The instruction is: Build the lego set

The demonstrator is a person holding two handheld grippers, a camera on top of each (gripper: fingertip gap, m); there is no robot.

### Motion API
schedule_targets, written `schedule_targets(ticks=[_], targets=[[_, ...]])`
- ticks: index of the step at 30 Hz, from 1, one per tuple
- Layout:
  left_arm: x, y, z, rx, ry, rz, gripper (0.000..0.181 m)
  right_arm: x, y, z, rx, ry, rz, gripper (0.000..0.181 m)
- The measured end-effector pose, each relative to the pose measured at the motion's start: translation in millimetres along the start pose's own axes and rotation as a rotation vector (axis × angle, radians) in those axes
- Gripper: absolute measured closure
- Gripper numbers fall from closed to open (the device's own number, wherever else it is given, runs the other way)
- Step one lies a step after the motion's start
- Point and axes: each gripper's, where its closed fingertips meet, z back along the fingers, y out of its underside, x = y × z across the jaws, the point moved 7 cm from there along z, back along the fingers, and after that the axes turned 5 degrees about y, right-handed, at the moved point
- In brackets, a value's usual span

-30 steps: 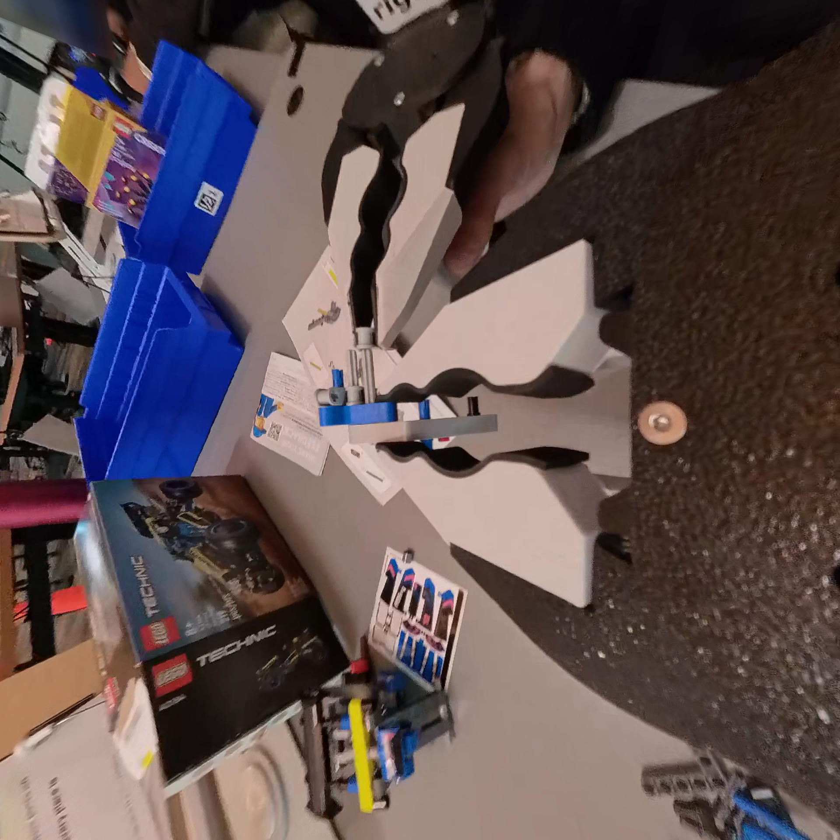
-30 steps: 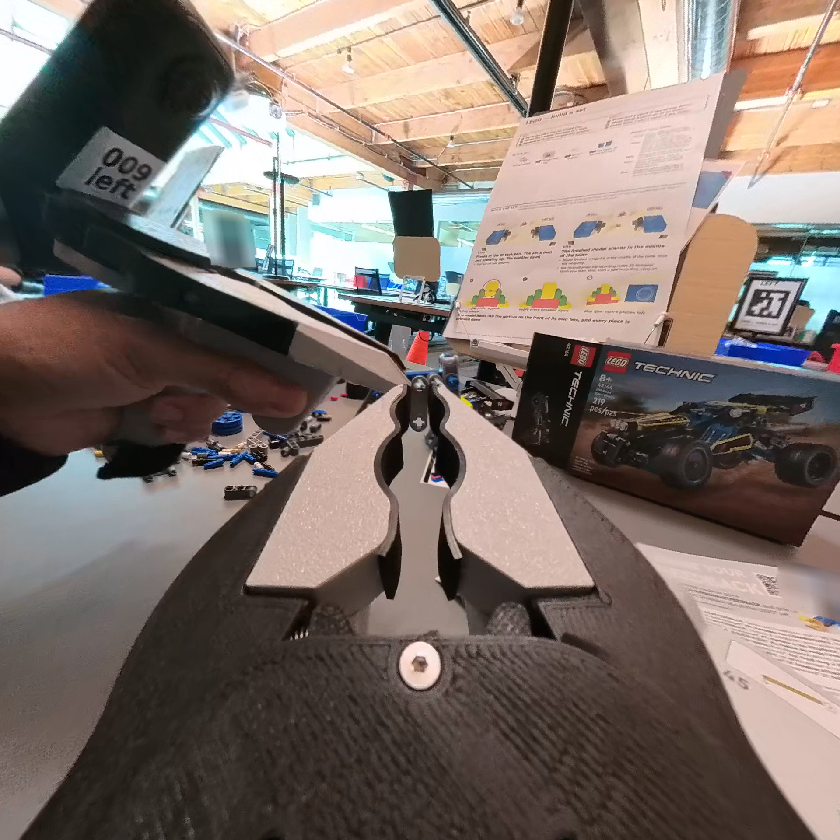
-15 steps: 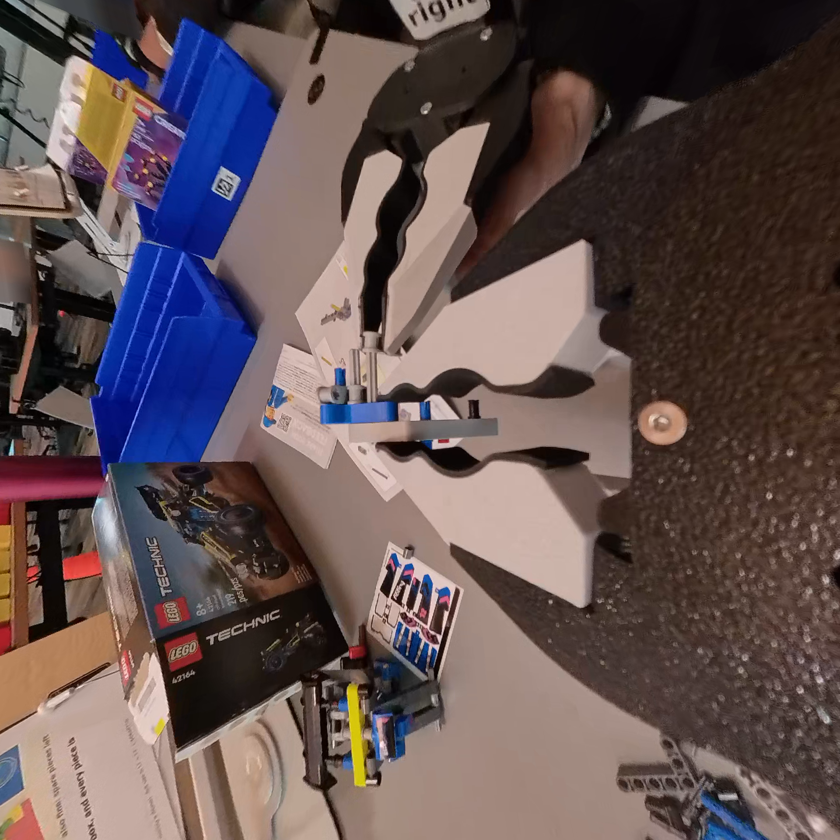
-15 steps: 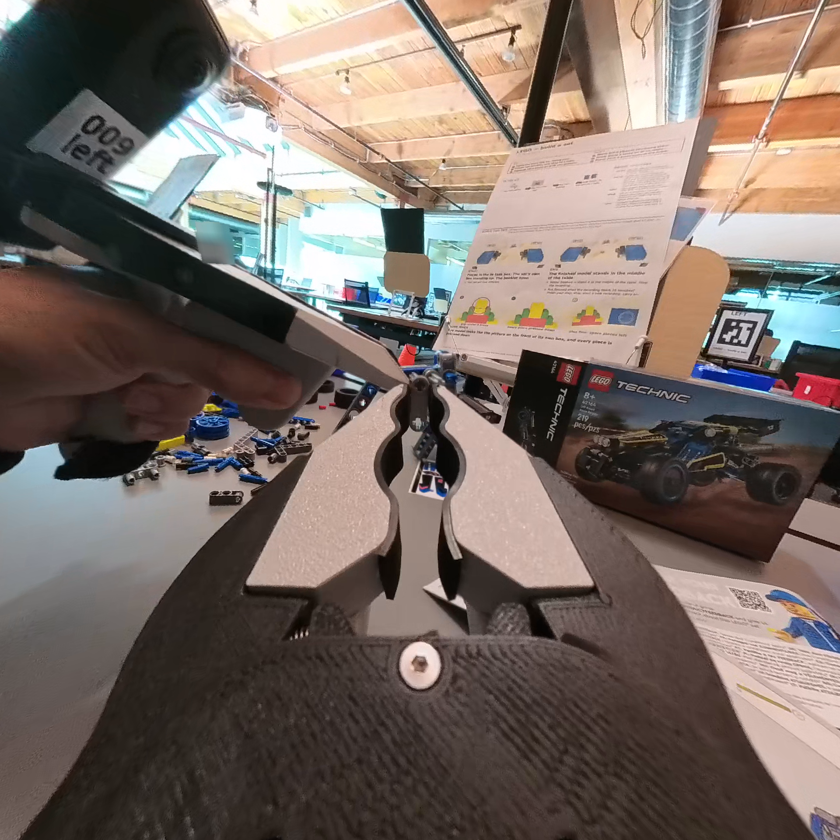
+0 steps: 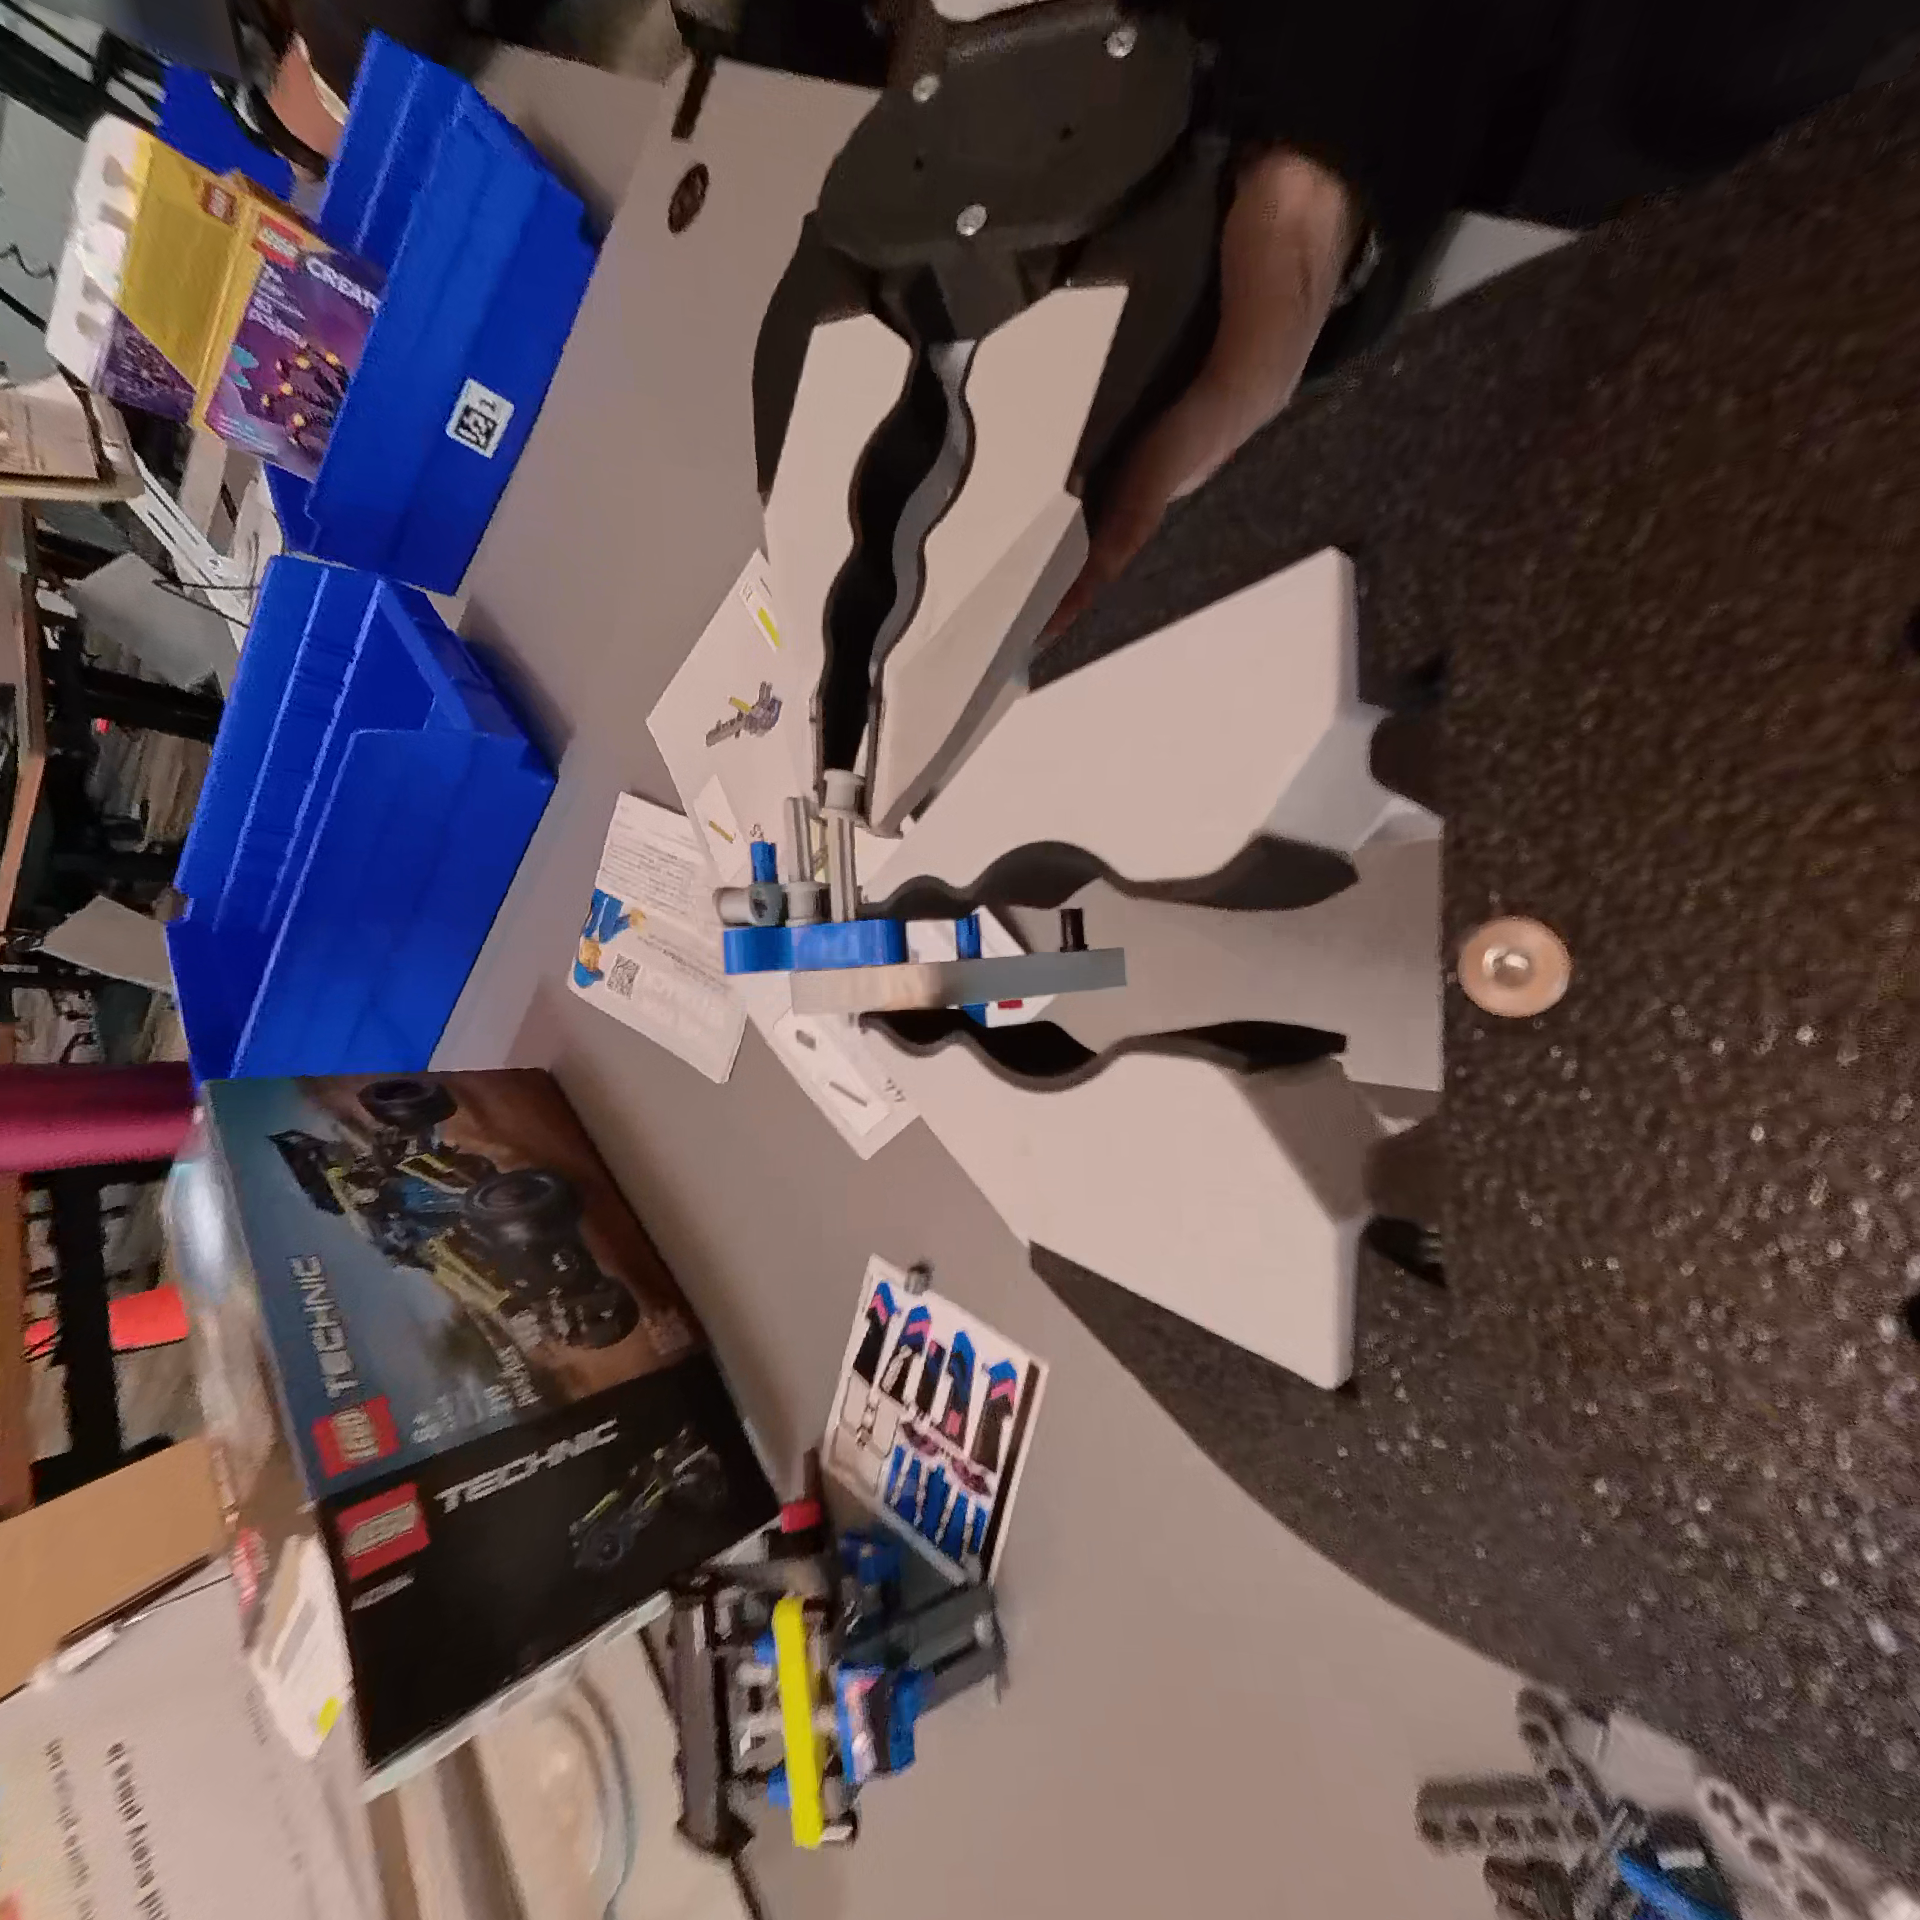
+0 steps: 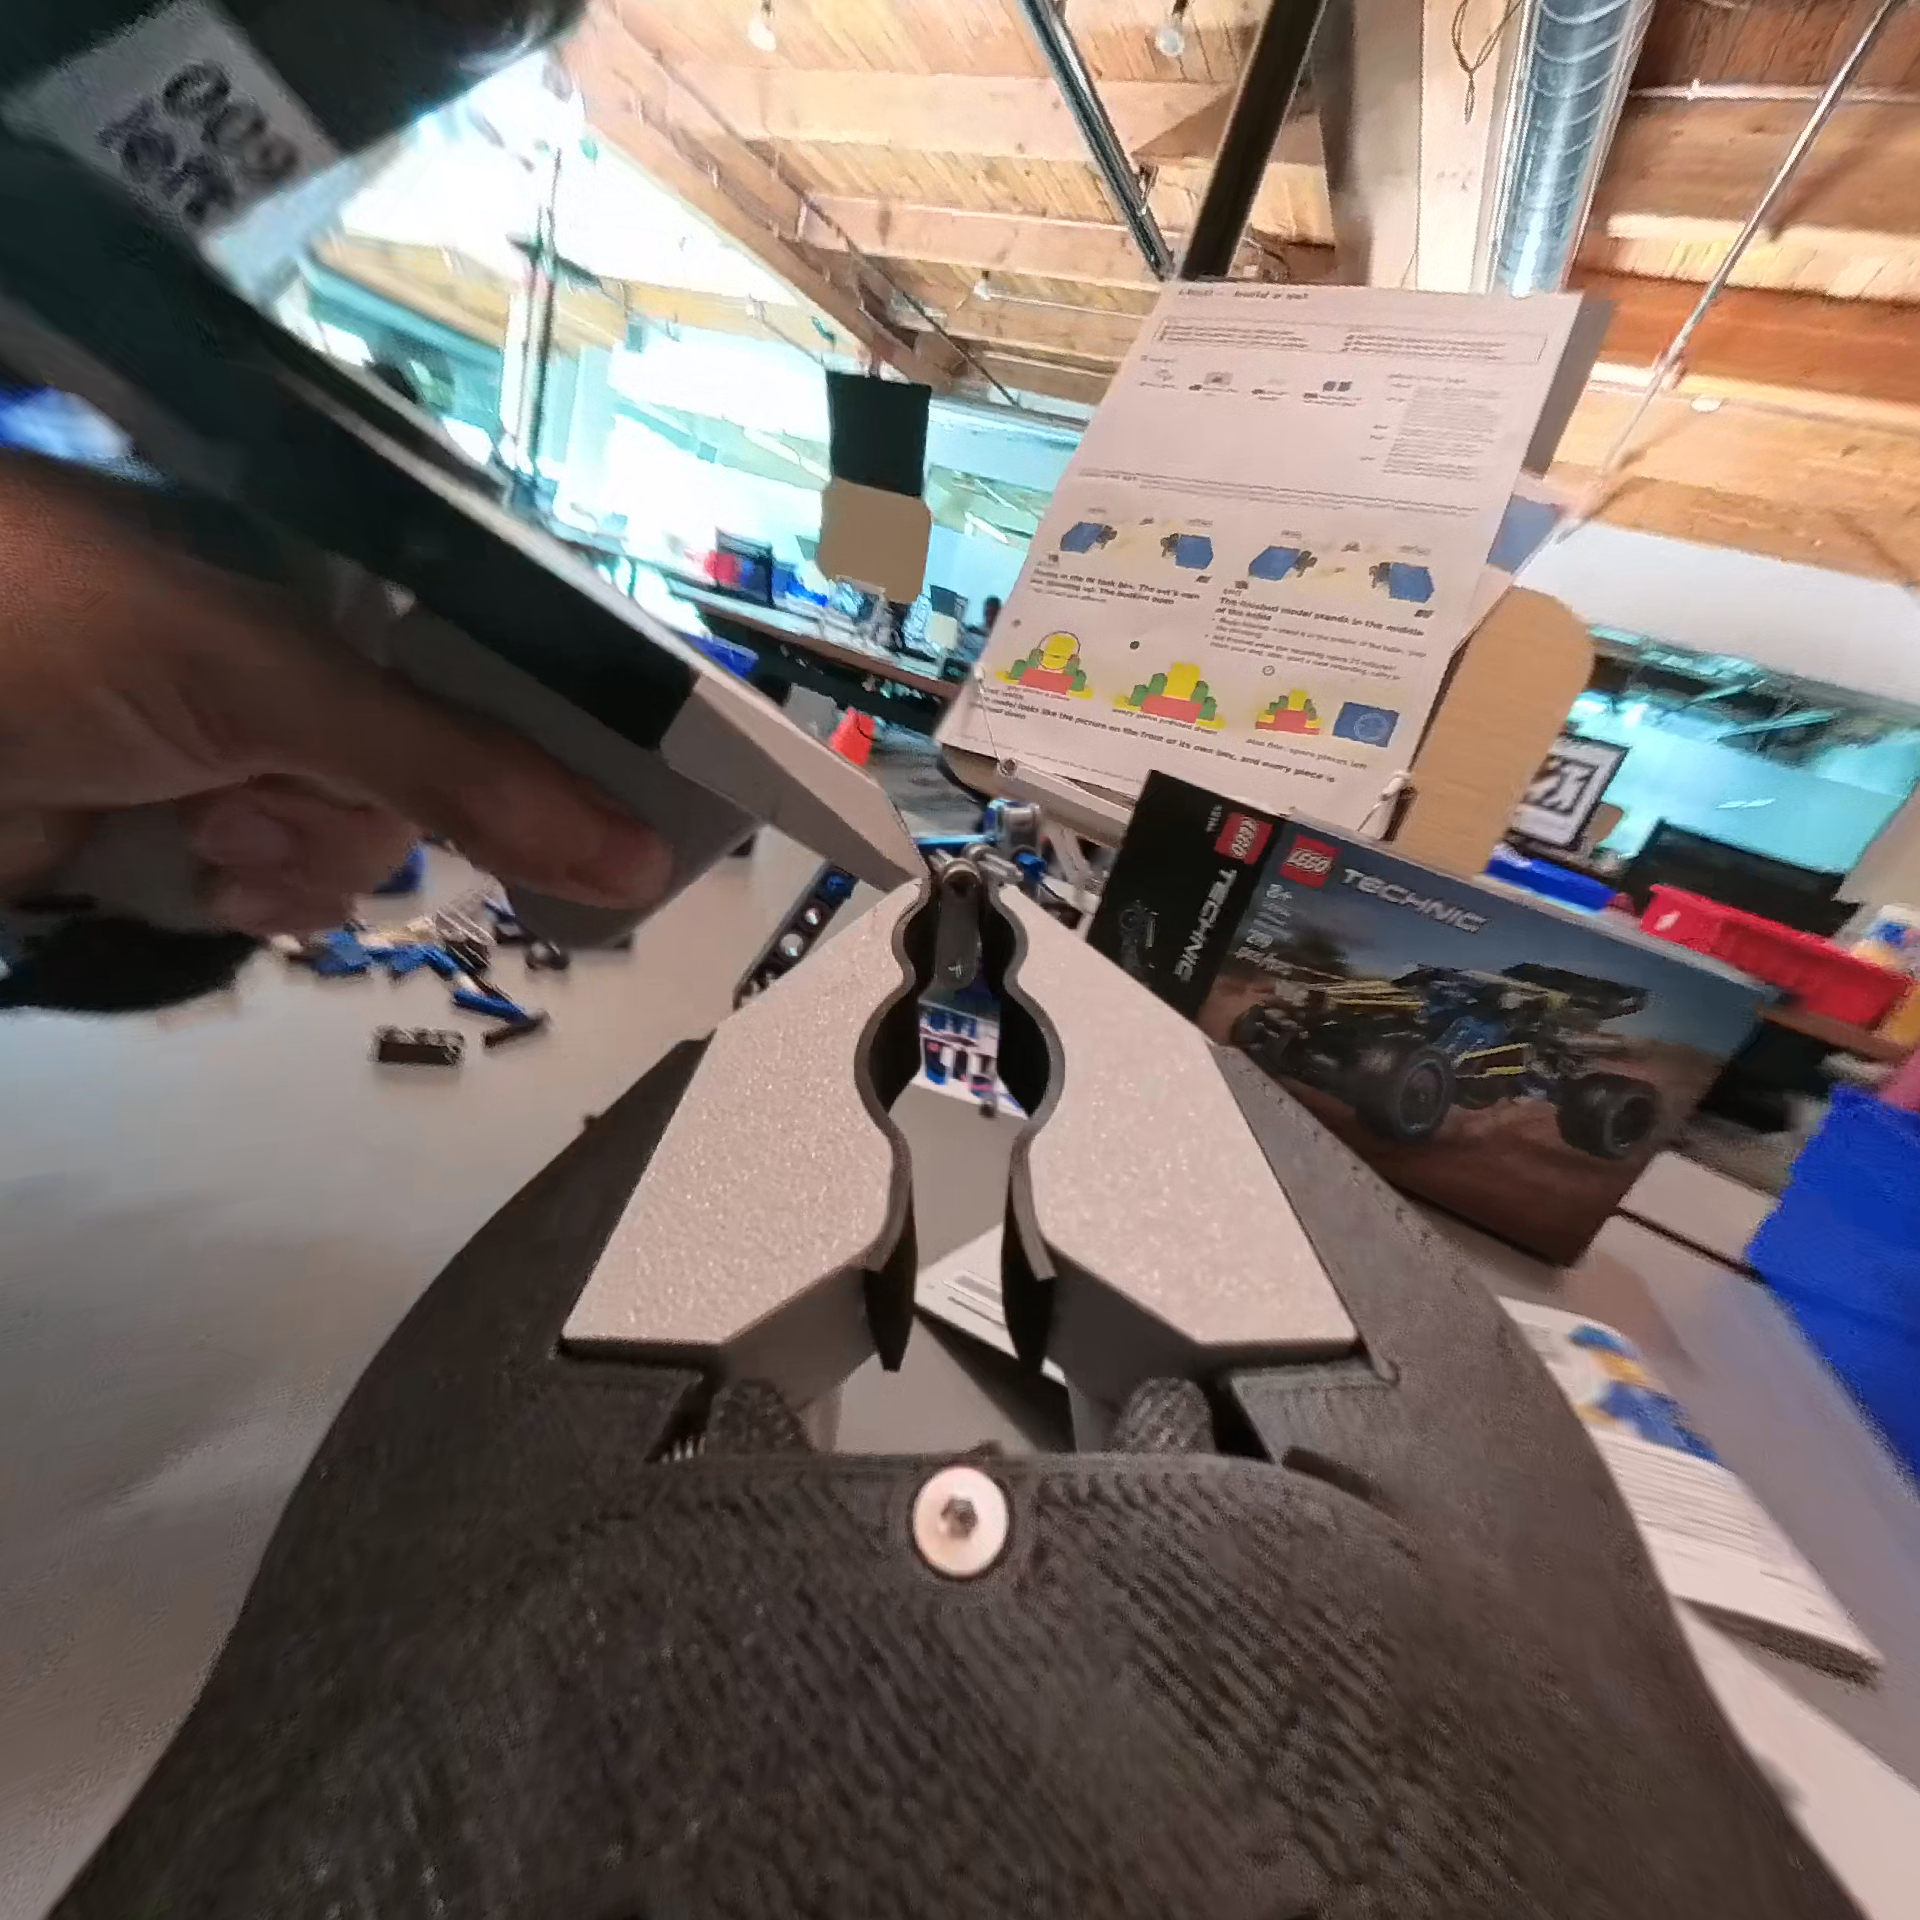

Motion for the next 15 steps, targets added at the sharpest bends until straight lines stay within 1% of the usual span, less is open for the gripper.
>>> schedule_targets(ticks=[2,3,8,12,15], targets=[[3,3,0,0.012,0.019,0.048,0.167,4,2,-1,0.017,0.02,0.108,0.175],[5,4,-1,0.01,0.039,0.084,0.167,5,2,-1,0.02,0.024,0.127,0.175],[13,13,-3,-0.001,0.118,0.218,0.168,7,5,-3,0.045,-0.016,0.09,0.174],[21,17,-2,-0.013,0.106,0.256,0.168,10,5,-3,0.033,-0.034,0.096,0.169],[24,17,-1,-0.024,0.119,0.274,0.168,11,6,-3,0.05,-0.039,0.095,0.173]])
